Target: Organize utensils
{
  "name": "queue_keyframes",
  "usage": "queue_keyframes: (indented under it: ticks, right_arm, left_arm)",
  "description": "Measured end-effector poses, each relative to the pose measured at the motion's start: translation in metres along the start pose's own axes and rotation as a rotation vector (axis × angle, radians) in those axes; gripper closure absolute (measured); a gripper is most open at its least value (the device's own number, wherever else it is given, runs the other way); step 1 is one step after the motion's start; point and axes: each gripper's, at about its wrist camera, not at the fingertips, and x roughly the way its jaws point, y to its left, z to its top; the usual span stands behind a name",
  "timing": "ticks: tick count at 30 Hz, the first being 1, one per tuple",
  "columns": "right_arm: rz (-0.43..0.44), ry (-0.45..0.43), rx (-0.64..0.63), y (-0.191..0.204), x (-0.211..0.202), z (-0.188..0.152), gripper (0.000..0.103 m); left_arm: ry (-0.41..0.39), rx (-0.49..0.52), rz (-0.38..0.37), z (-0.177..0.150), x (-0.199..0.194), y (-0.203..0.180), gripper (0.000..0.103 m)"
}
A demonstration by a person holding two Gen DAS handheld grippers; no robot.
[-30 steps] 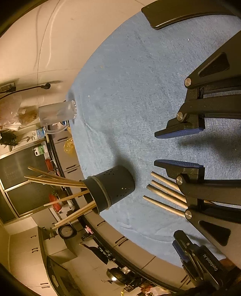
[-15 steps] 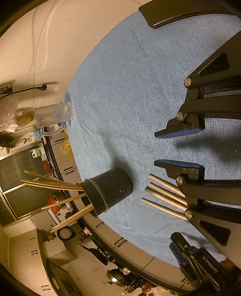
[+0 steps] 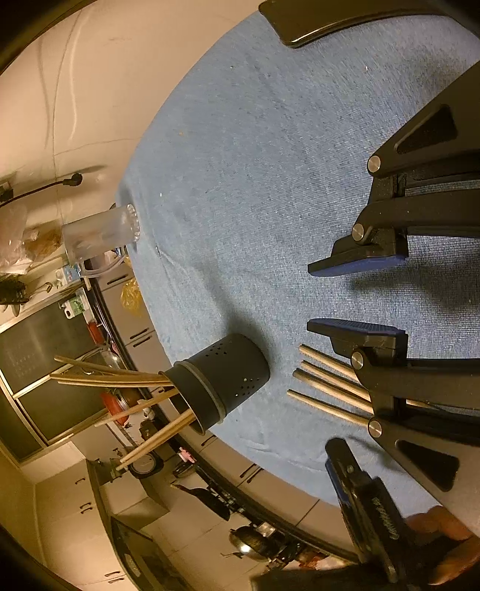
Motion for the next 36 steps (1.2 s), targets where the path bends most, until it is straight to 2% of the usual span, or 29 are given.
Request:
queue_keyframes:
  ticks: [8,10,13,19,23,27,31,34,36]
  right_arm:
    - [0.021,0.004,0.013,-0.004,0.001,0.0,0.078]
    - [0.02,0.004,0.013,-0.004,0.001,-0.001,0.078]
    - [0.016,0.008,0.009,-0.004,0.002,-0.001,0.078]
    - [-0.021,0.036,-0.057,0.009,0.006,0.0,0.078]
    - [0.004,0.088,-0.093,0.027,0.011,0.004,0.078]
    - [0.016,0.176,-0.112,0.047,0.028,0.011,0.078]
    - [-0.02,0.279,-0.109,0.058,0.052,0.014,0.078]
    - [-0.039,0.329,-0.098,0.06,0.066,0.014,0.078]
    - [-0.076,0.328,-0.118,0.065,0.069,0.015,0.078]
  left_arm:
    - [0.075,0.053,-0.016,0.017,0.028,-0.018,0.068]
    - [0.089,0.077,-0.002,0.017,0.034,-0.024,0.08]
    - [0.083,0.091,0.051,0.014,0.034,-0.025,0.09]
    - [0.069,-0.012,0.125,0.004,0.023,0.007,0.09]
    - [0.052,-0.072,0.134,-0.009,0.01,0.024,0.09]
    - [0.047,-0.09,0.121,-0.014,0.002,0.032,0.09]
    - [0.046,-0.094,0.105,-0.02,-0.003,0.032,0.09]
    - [0.043,-0.091,0.1,-0.018,0.003,0.035,0.09]
    - [0.043,-0.087,0.099,-0.018,0.003,0.035,0.09]
